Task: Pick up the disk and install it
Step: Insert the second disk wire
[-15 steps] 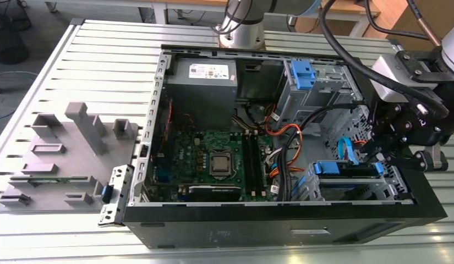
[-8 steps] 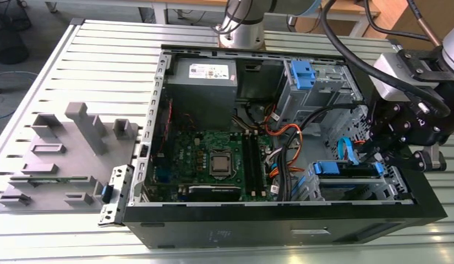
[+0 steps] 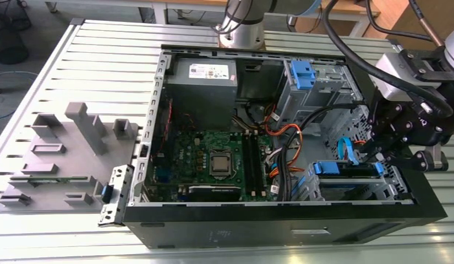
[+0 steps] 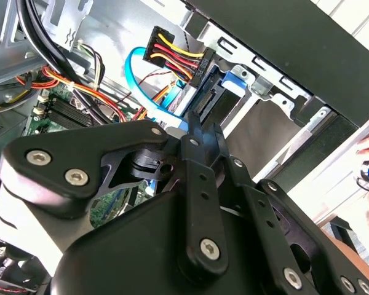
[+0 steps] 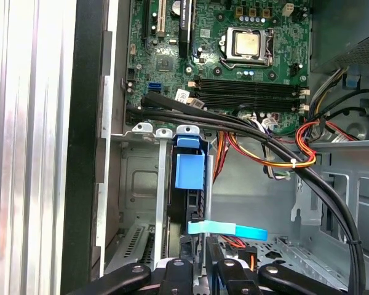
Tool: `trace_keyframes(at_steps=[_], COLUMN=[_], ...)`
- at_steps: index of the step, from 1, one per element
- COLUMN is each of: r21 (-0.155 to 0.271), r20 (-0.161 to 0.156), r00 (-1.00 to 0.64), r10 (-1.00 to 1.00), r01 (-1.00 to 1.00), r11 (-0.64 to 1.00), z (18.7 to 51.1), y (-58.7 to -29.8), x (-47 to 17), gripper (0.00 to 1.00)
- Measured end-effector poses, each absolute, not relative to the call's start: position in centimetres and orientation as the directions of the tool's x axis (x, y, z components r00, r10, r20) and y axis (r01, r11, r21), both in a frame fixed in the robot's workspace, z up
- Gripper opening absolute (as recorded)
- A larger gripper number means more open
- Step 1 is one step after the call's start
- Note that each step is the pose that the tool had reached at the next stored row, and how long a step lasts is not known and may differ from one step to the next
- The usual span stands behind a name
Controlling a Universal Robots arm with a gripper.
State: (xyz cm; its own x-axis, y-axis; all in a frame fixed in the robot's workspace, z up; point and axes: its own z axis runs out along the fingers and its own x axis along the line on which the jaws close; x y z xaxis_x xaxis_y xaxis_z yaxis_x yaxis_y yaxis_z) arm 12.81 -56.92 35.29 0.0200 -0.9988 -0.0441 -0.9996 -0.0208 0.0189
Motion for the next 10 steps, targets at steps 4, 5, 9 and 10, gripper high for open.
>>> trace_keyframes(at_steps=[4, 5, 9, 10], r21=[0.019, 0.019, 0.019, 0.019], r20=[-0.044, -0.044, -0.044, -0.044], r00=[0.02, 0.02, 0.02, 0.02], r10=[-0.999, -0.999, -0.999, -0.999], r01=[-1.0, -1.0, -1.0, -1.0], r11=[-0.021, -0.021, -0.021, -0.021], z=[35.41, 35.4, 35.45, 35.45], y=[-56.92, -56.92, -56.86, -56.86], x=[12.81, 12.81, 12.81, 12.81], gripper=[0.24, 0.24, 0.24, 0.24])
